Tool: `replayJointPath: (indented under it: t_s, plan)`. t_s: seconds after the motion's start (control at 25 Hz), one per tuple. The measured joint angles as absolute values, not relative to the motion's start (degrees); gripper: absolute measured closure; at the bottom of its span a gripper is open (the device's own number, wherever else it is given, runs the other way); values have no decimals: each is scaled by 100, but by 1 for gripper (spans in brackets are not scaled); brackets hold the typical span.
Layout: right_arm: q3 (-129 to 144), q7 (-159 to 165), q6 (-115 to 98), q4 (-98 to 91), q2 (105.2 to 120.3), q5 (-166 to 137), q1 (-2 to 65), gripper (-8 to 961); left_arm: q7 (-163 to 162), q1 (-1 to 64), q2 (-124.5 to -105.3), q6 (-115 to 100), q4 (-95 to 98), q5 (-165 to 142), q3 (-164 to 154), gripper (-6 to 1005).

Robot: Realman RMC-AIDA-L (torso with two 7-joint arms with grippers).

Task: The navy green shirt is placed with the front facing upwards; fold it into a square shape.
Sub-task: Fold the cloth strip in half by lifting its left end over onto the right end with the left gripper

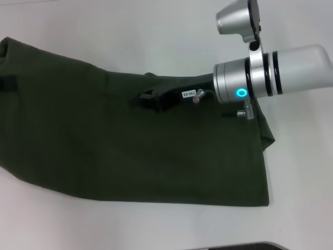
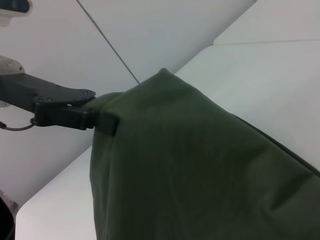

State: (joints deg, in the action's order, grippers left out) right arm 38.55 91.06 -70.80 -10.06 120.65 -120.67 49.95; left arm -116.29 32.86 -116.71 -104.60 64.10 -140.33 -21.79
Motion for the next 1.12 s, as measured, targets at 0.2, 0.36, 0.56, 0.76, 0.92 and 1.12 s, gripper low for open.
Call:
replayJointPath:
  t_s: [0.2,0.36,0.56,0.76,0.92,1.12]
  plan:
    - [3893,9141,-6929,-860,12070,-12073,5187,917,-11729,3298,-11676,-10826,6420,-13636,-2184,917]
    - [3940,9152,-6834,-767,12081,-12073,5351,917,-11842,3301,-11687,-11092,6426,-13198,-2193,917]
    - [3953,9155,-6628,-574,12088,-12083,5545,918,-11983,3318,-11747,-11367,6426,-12647,-2261,916]
    - [4009,9135,-6385,-376,12103,-12076,5771,918,-12066,3340,-11772,-11491,6435,-12334,-2261,915]
    - [4002,9133,-6114,-196,12122,-12070,5997,917,-12076,3358,-11765,-11516,6441,-12315,-2259,914]
    - [3965,9157,-5906,-96,12139,-12066,6252,917,-12072,3349,-11767,-11488,6430,-12311,-2258,913]
